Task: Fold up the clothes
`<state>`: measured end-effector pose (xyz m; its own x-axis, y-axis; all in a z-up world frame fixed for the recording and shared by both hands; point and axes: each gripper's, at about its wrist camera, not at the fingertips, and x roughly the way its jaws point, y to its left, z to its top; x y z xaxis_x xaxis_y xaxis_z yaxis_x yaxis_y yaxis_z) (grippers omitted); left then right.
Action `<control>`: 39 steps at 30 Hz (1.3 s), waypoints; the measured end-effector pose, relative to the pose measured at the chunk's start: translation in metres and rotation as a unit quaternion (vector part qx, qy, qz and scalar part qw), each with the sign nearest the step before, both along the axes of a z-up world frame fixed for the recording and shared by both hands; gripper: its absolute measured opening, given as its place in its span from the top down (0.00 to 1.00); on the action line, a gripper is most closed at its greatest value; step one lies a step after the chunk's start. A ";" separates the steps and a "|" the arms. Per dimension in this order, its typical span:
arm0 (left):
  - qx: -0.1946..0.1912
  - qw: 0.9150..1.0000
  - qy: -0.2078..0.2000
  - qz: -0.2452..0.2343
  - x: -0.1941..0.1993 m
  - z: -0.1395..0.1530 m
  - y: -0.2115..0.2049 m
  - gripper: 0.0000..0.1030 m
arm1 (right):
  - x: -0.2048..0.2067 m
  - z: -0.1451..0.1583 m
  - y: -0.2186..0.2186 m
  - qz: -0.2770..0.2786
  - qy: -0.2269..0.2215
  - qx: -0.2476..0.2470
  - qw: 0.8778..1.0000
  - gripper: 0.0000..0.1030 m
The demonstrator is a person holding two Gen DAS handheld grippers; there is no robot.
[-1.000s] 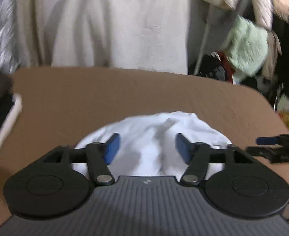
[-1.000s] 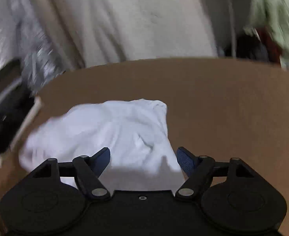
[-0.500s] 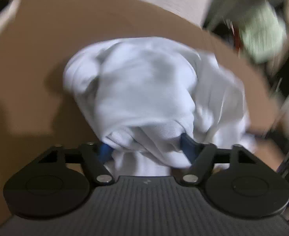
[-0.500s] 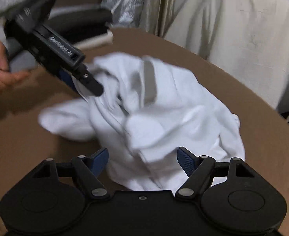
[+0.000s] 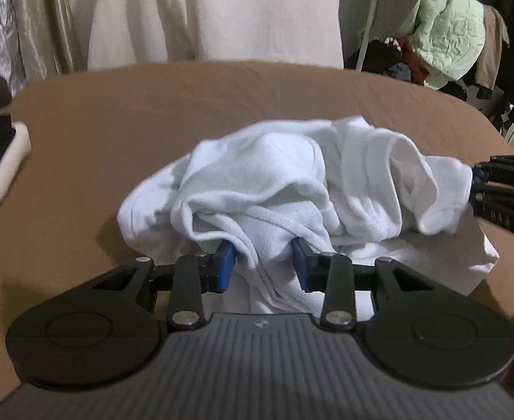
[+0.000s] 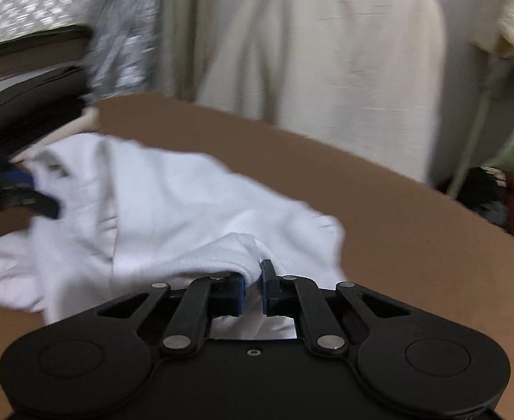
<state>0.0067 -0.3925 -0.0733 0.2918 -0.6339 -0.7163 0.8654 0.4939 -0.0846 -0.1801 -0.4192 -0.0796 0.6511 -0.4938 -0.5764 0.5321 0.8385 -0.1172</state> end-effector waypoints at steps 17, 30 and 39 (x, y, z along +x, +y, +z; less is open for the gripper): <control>-0.101 0.993 -0.032 0.061 0.023 0.029 0.023 0.58 | -0.046 0.039 -0.143 -0.230 -0.151 0.096 0.957 0.92; -0.028 0.998 -0.054 0.033 0.022 -0.011 -0.017 0.28 | -0.060 0.004 -0.157 -0.320 -0.058 0.159 0.932 0.38; -0.047 0.991 -0.110 0.067 0.019 0.000 -0.013 0.88 | -0.112 -0.017 -0.126 -0.287 -0.115 0.398 0.864 0.34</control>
<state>0.0257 -0.4060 -0.0733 0.5205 -0.6393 -0.5660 0.7948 0.6051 0.0475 -0.2922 -0.5449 -0.0965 0.5734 -0.2803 -0.7698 0.8192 0.1950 0.5393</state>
